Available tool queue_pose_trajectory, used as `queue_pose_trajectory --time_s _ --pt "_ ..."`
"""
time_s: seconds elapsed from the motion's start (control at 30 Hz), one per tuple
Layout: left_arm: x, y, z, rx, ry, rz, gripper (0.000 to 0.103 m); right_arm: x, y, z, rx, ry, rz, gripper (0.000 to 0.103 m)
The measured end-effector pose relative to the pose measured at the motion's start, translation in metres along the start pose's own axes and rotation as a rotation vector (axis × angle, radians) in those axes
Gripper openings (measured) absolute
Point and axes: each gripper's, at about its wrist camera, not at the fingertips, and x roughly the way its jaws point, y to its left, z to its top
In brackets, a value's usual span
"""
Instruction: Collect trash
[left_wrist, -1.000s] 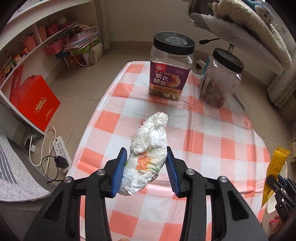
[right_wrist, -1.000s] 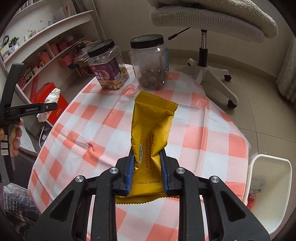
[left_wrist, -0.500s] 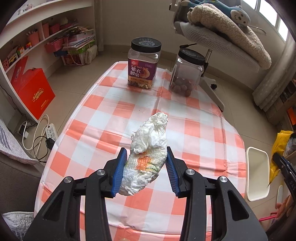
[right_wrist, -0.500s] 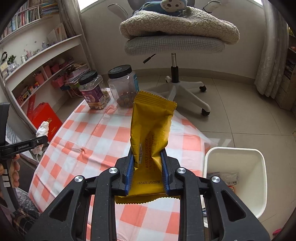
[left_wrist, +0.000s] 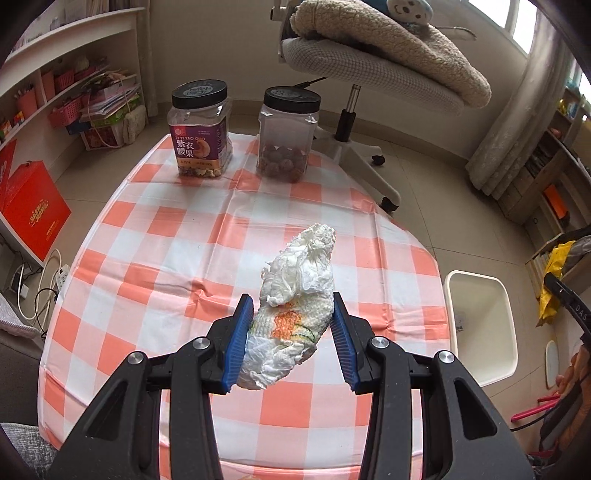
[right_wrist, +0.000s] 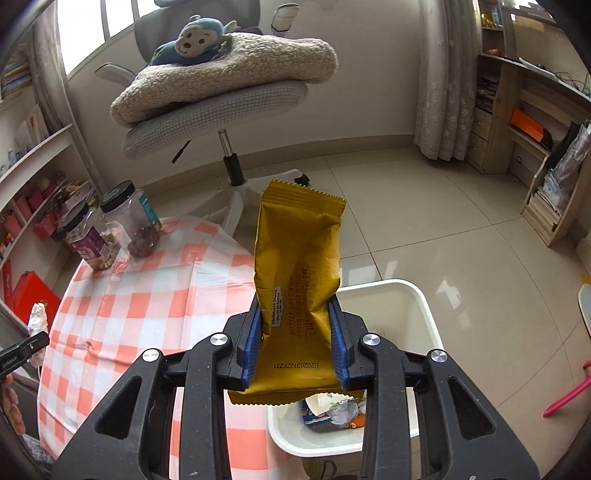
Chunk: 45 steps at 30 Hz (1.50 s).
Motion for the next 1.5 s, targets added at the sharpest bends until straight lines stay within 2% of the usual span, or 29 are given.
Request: queue_pose_trajectory --time_s 0.03,0.1,0.27,0.4,0.67,0.77,0.83,0.93,1.03,1.1,1.2,1.27,1.33,1.4,1.5 --pt "-0.001 -0.009 0.001 0.015 -0.003 -0.015 0.042 -0.001 -0.008 0.001 0.022 -0.003 -0.009 0.038" --pt "-0.003 -0.03 0.001 0.049 -0.013 -0.047 0.042 -0.006 -0.025 0.003 0.067 -0.018 -0.035 0.058" --pt "-0.001 -0.094 0.0 0.145 -0.014 -0.137 0.042 -0.029 -0.064 0.004 0.171 -0.07 -0.087 0.089" --pt "0.012 -0.148 -0.006 0.198 0.021 -0.191 0.042 -0.048 -0.09 0.003 0.203 -0.114 -0.142 0.096" --pt "0.034 -0.247 -0.012 0.245 0.102 -0.322 0.044 -0.076 -0.128 0.0 0.252 -0.181 -0.191 0.096" --pt "0.033 -0.274 -0.006 0.241 0.111 -0.373 0.05 -0.087 -0.135 0.001 0.254 -0.212 -0.211 0.096" --pt "0.025 -0.284 -0.003 0.251 0.085 -0.37 0.056 -0.095 -0.138 0.0 0.261 -0.237 -0.211 0.096" --pt "0.004 -0.283 -0.002 0.29 0.007 -0.319 0.07 -0.106 -0.133 0.0 0.235 -0.272 -0.237 0.096" --pt "-0.025 -0.266 -0.009 0.322 -0.126 -0.201 0.08 -0.116 -0.116 0.0 0.167 -0.301 -0.261 0.096" --pt "-0.051 -0.249 -0.015 0.321 -0.235 -0.136 0.093 -0.126 -0.094 -0.002 0.104 -0.335 -0.275 0.096" --pt "-0.091 -0.217 -0.026 0.293 -0.412 -0.033 0.096 -0.142 -0.058 -0.012 0.02 -0.39 -0.262 0.096" --pt "-0.114 -0.194 -0.035 0.259 -0.515 0.019 0.096 -0.147 -0.037 -0.024 -0.008 -0.385 -0.236 0.096" --pt "-0.129 -0.172 -0.044 0.235 -0.544 0.056 0.096 -0.15 -0.02 -0.037 -0.011 -0.38 -0.187 0.096" --pt "-0.133 -0.151 -0.049 0.223 -0.513 0.056 0.096 -0.149 -0.003 -0.051 -0.016 -0.382 -0.14 0.096" --pt "-0.13 -0.119 -0.061 0.177 -0.495 0.067 0.096 -0.141 0.023 -0.067 0.003 -0.352 -0.163 0.096"
